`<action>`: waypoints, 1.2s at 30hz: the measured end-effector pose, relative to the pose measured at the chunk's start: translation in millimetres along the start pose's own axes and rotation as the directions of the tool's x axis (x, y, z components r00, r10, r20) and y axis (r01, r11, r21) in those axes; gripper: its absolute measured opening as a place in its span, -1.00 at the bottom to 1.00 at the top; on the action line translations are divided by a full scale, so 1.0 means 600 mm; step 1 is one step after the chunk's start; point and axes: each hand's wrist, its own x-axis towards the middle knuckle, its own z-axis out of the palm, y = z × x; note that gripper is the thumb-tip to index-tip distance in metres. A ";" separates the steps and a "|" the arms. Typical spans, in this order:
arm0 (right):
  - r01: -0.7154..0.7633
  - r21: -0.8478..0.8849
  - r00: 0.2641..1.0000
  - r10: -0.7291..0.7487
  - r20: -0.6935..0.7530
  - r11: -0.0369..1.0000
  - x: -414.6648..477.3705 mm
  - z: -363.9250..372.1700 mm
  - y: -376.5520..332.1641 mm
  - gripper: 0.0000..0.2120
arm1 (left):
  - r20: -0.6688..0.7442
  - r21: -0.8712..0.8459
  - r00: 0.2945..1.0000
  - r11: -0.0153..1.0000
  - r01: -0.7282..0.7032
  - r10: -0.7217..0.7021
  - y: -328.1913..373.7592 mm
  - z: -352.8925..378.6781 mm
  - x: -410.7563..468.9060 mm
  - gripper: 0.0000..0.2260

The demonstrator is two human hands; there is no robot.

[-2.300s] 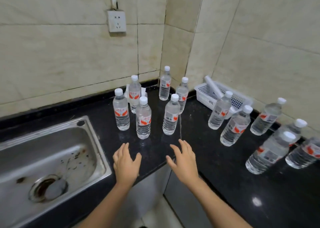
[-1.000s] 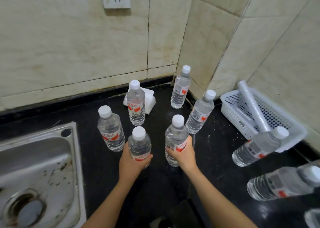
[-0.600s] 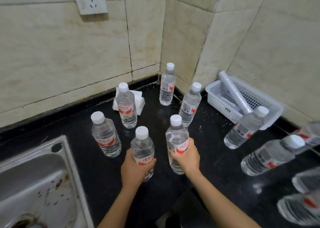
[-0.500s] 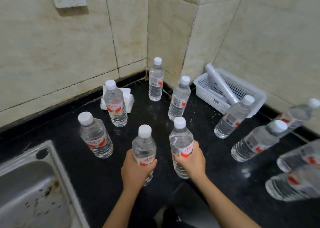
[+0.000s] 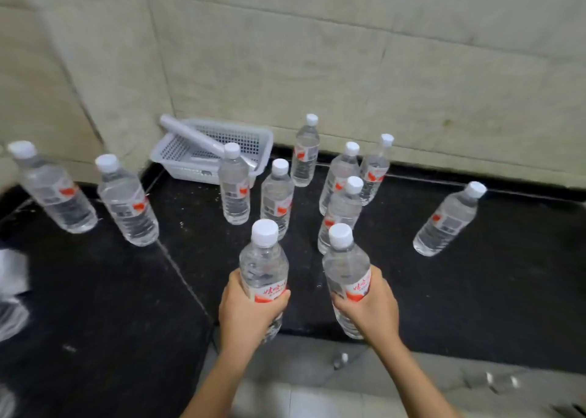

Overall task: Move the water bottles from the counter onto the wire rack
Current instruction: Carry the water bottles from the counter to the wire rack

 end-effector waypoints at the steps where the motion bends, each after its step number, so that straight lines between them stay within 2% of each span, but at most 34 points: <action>1: -0.031 0.009 0.998 0.031 -0.047 0.999 -0.002 -0.025 0.019 -0.53 | 0.033 0.010 0.999 1.000 -0.015 0.014 0.009 0.022 -0.009 -0.43; 7: -0.178 0.042 0.955 0.182 -0.235 0.983 -0.024 -0.182 0.161 -0.51 | 0.201 0.037 0.975 0.994 -0.104 0.095 0.048 0.180 -0.100 -0.47; 13: -0.219 0.130 0.914 0.250 -0.319 0.967 -0.061 -0.366 0.326 -0.54 | 0.299 -0.023 0.947 0.993 -0.115 0.117 0.086 0.380 -0.236 -0.54; 18: -0.334 0.171 0.844 0.375 -0.385 0.927 -0.096 -0.509 0.450 -0.55 | 0.444 0.007 0.888 0.990 -0.139 0.121 0.123 0.537 -0.340 -0.57; 24: -0.467 0.233 0.701 0.517 -0.492 0.853 -0.087 -0.634 0.556 -0.53 | 0.612 -0.009 0.772 0.978 -0.210 0.171 0.186 0.706 -0.403 -0.59; 29: -0.521 0.244 0.584 0.550 -0.596 0.818 -0.049 -0.728 0.635 -0.47 | 0.708 -0.029 0.677 0.967 -0.254 0.199 0.244 0.881 -0.414 -0.55; 33: -0.595 0.257 0.471 0.590 -0.656 0.761 -0.021 -0.821 0.683 -0.53 | 0.804 -0.047 0.554 0.951 -0.306 0.217 0.307 1.031 -0.441 -0.58; 36: -0.641 0.280 0.355 0.600 -0.717 0.714 -0.008 -0.892 0.717 -0.50 | 0.861 -0.075 0.453 0.938 -0.338 0.232 0.352 1.136 -0.477 -0.58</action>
